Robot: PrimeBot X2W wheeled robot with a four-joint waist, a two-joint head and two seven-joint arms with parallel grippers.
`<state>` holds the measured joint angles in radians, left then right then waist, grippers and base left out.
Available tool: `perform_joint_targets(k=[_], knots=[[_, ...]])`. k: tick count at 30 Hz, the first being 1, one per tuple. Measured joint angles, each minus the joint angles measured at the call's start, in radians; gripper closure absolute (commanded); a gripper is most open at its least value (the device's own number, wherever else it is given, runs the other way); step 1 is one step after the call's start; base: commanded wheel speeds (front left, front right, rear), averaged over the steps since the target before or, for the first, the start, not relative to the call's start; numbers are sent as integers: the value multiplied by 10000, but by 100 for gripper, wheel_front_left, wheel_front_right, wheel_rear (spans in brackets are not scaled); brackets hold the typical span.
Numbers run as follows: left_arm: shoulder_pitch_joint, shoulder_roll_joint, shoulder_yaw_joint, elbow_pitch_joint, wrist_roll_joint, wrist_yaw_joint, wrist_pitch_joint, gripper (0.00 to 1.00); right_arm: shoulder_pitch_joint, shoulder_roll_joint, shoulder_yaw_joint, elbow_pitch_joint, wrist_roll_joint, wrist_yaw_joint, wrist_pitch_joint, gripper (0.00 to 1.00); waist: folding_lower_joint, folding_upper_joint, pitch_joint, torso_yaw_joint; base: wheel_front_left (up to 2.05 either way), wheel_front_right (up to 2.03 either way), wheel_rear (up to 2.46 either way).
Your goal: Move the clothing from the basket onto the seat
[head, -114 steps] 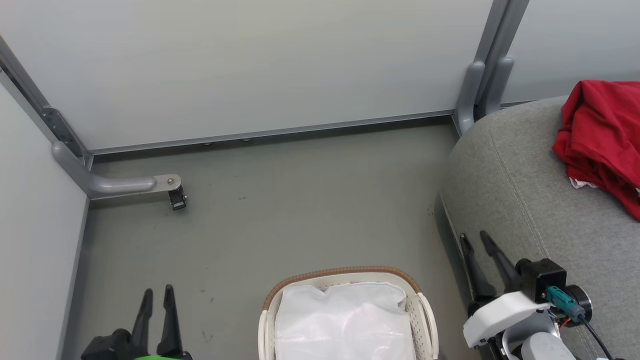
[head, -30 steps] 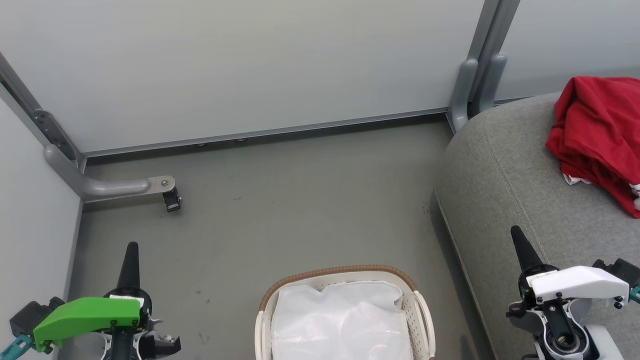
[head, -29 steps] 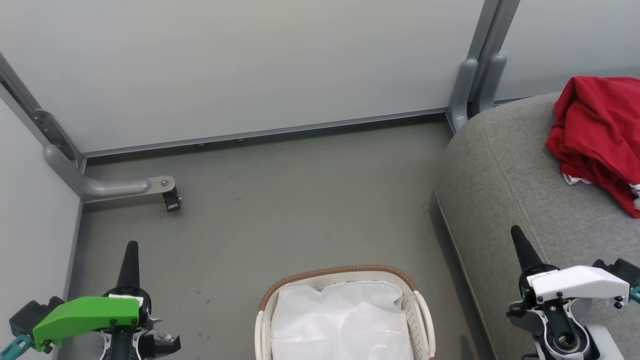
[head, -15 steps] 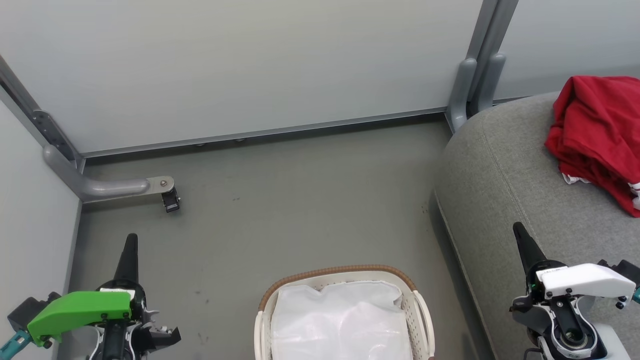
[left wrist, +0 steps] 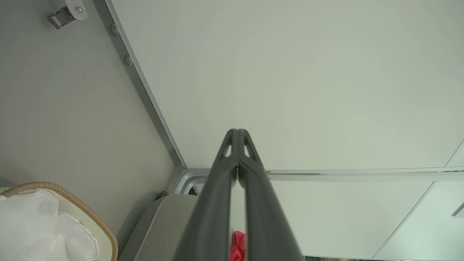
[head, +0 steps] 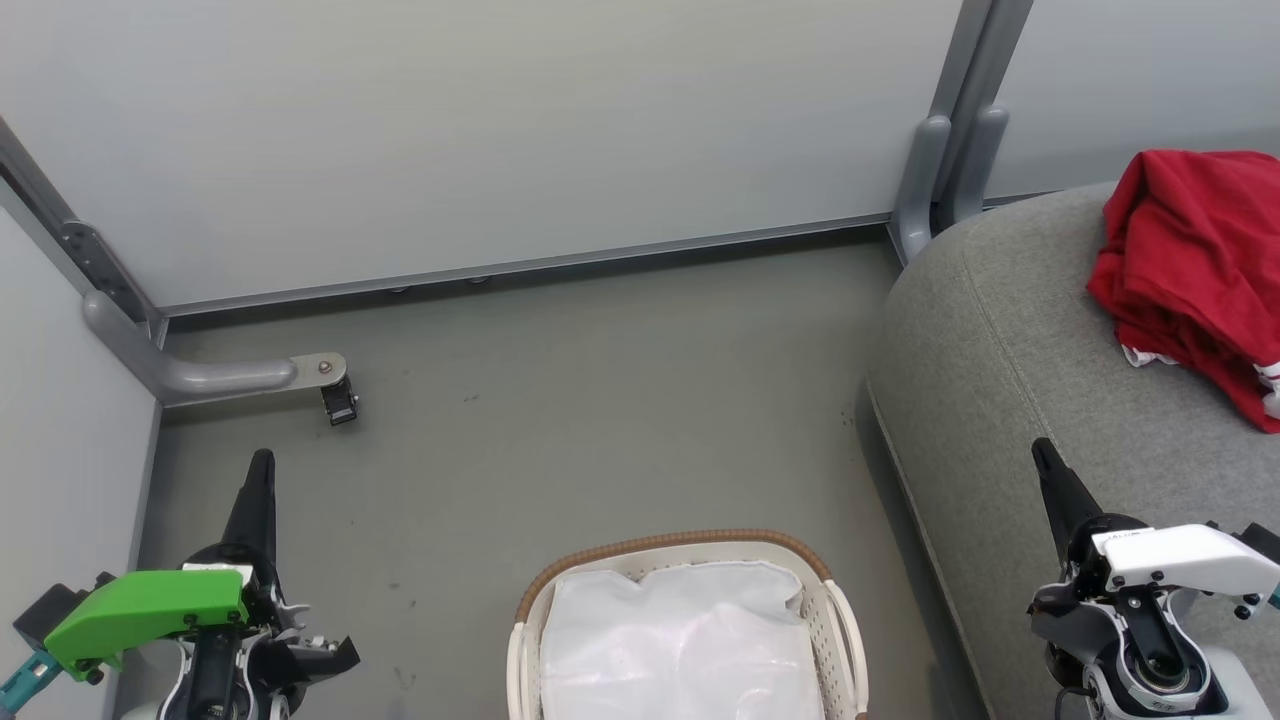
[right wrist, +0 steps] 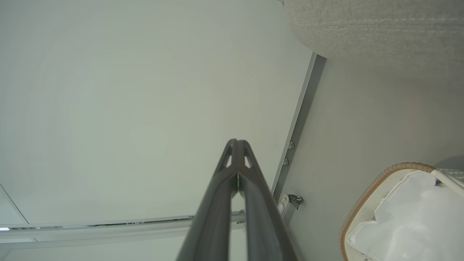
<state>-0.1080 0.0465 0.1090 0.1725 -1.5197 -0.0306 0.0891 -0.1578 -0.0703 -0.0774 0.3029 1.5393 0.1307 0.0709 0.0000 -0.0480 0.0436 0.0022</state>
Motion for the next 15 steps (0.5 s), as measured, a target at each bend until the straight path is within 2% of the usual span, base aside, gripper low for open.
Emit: perform_joint_targets(k=[15], knots=[[-203,2,105,-58,-882,44,244,100,-73,-86,-21,-33,1016,0,161,100,0,1,5,-29,0,0,0]])
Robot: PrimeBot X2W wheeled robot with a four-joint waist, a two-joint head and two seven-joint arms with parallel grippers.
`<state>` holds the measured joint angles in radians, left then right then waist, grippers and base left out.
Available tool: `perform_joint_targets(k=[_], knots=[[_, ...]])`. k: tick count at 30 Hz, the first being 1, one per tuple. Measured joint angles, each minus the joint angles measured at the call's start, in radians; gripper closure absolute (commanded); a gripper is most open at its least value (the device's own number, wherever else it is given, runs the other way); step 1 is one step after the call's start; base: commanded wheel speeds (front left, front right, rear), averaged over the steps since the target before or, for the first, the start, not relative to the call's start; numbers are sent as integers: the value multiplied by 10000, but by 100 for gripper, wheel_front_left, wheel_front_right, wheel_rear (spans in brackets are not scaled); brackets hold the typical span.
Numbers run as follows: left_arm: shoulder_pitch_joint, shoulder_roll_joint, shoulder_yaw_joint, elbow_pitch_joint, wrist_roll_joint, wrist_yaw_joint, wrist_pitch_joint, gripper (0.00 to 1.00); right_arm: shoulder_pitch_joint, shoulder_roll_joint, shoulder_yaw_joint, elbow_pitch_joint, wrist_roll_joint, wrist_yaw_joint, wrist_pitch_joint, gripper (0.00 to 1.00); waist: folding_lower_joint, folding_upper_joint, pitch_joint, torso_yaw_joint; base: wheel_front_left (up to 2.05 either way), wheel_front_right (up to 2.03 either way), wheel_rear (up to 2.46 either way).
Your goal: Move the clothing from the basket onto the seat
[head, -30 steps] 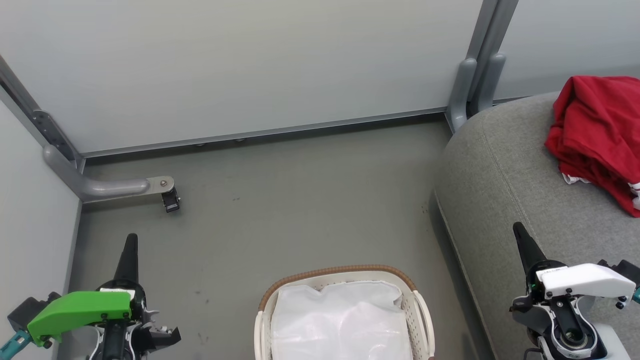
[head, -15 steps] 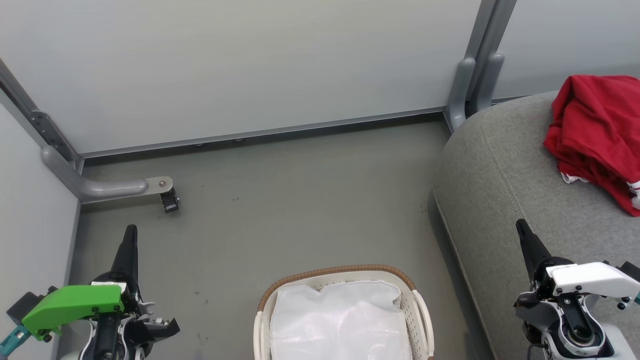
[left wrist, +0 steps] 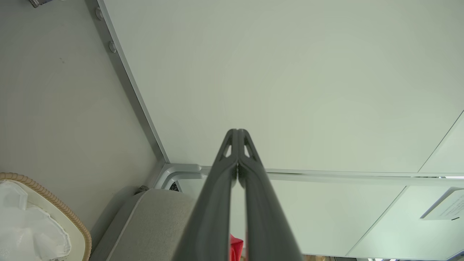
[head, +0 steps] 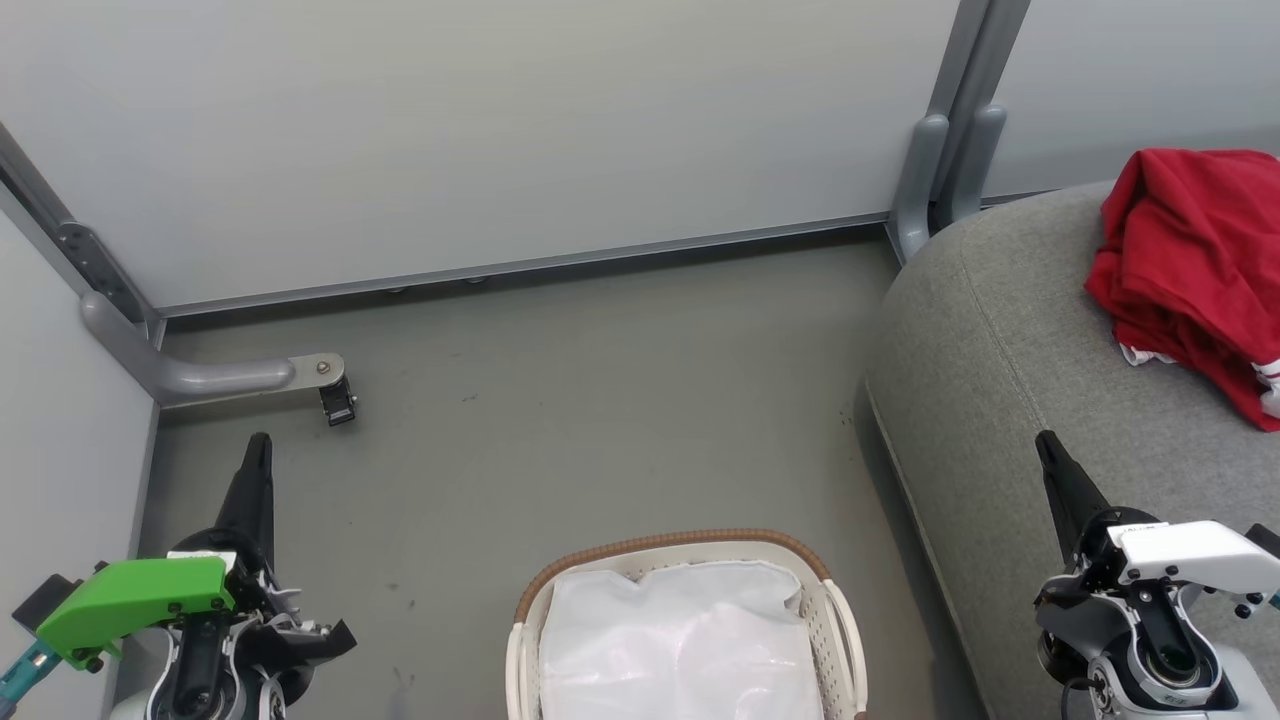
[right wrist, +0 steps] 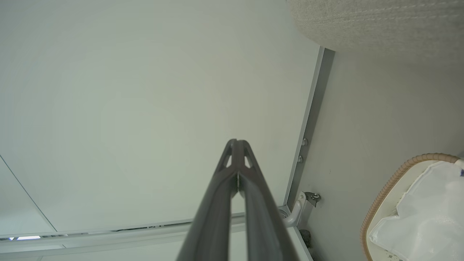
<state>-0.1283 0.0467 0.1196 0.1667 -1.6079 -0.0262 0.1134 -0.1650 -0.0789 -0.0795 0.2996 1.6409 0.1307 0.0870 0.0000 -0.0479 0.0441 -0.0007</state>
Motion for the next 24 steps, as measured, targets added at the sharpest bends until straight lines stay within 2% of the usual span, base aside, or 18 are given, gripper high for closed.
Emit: perform_joint_targets(k=[24], knots=[[-8,2,2,-2,-2,0,0,100,0,-148,199,-17,198,0,-138,100,0,0,0,0,0,0,0]])
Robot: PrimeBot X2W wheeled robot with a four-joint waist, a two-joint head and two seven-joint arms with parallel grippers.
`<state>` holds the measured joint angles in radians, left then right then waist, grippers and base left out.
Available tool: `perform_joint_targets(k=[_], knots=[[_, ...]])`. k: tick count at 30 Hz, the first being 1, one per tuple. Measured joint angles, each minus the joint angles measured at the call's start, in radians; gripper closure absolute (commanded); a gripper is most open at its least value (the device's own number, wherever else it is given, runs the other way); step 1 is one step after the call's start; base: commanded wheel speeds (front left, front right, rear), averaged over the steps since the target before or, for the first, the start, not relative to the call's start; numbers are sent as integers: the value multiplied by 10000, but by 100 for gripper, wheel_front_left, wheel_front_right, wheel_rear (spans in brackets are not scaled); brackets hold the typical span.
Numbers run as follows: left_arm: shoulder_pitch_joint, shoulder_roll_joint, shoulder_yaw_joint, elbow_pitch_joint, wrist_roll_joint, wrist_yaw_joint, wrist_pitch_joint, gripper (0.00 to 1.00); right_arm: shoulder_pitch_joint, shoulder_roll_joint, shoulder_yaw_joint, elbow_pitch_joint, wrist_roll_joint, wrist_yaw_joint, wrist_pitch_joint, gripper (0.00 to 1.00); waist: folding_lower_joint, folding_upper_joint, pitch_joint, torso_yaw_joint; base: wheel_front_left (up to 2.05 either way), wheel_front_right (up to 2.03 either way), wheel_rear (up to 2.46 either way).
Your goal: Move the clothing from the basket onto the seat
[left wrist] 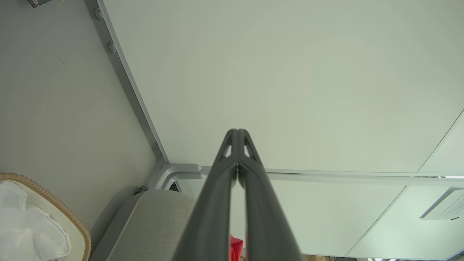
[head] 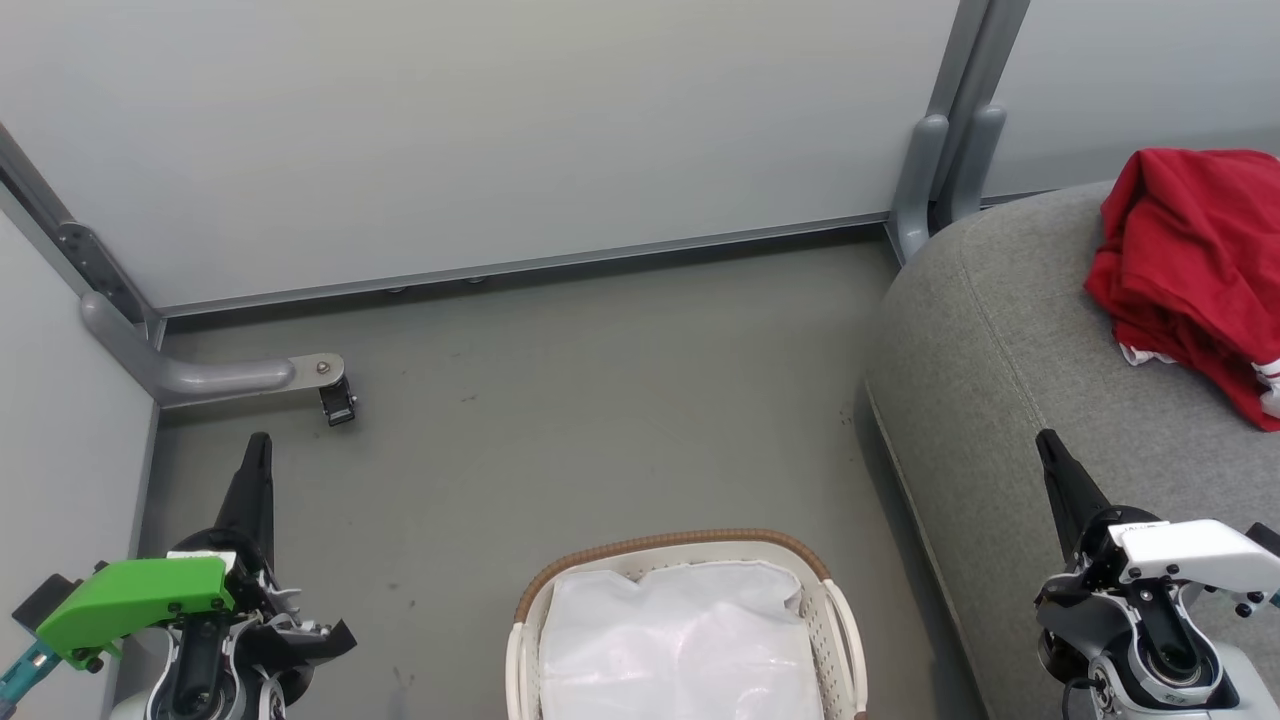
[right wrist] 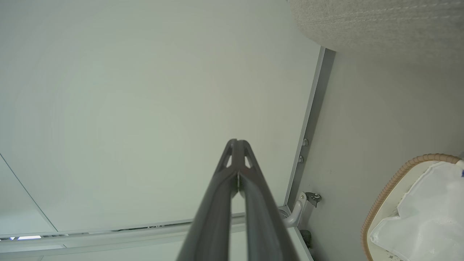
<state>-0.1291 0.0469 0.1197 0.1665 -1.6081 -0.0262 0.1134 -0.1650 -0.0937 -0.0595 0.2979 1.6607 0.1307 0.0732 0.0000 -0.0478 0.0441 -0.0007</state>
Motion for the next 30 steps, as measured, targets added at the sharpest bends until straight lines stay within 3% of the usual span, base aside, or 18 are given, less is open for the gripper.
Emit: perform_joint_targets(k=[30], knots=[[0,0,0,-2,0,2,0,100,0,-244,347,-33,288,0,-257,100,0,0,1,0,0,0,0]])
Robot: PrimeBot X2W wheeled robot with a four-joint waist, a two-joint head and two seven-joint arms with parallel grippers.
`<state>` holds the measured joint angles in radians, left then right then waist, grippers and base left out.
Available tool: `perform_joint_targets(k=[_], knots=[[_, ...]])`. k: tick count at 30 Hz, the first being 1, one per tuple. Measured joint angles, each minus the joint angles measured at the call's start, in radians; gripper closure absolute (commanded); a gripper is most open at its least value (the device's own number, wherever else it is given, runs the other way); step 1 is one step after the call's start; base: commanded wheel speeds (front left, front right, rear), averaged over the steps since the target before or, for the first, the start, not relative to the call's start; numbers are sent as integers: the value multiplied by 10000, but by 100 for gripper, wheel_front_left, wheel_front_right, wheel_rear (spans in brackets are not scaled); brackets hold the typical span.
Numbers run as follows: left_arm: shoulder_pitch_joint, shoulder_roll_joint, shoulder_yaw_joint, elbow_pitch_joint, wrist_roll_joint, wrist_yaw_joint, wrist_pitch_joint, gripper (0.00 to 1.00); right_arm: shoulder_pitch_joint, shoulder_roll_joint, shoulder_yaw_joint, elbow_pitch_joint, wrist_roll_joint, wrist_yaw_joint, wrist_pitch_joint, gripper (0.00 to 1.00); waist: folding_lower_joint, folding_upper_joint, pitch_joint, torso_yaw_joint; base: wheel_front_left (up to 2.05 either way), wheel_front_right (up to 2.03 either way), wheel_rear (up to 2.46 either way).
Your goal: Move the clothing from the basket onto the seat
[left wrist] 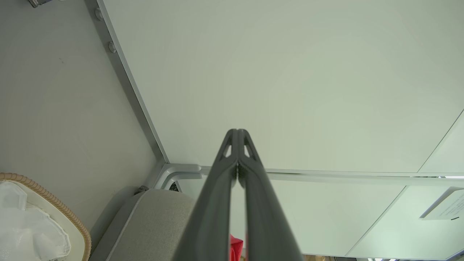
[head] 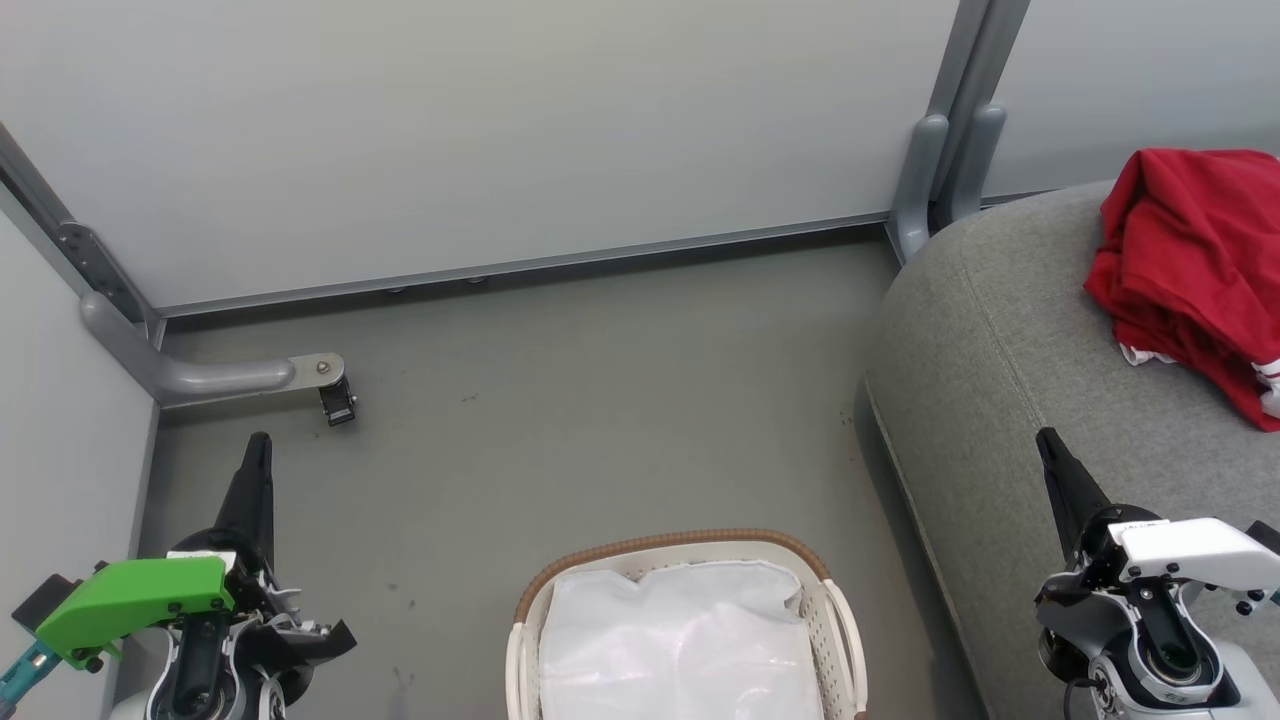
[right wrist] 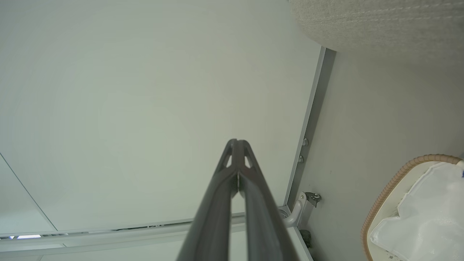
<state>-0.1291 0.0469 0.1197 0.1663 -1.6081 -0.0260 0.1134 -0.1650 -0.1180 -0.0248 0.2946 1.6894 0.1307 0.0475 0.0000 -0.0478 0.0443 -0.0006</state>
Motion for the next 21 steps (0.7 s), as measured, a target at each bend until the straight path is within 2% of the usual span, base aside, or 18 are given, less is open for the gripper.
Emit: perform_joint_targets(k=[21], knots=[[0,0,0,0,0,-2,0,100,1,-238,311,-50,291,0,-232,100,0,0,1,1,0,0,0]])
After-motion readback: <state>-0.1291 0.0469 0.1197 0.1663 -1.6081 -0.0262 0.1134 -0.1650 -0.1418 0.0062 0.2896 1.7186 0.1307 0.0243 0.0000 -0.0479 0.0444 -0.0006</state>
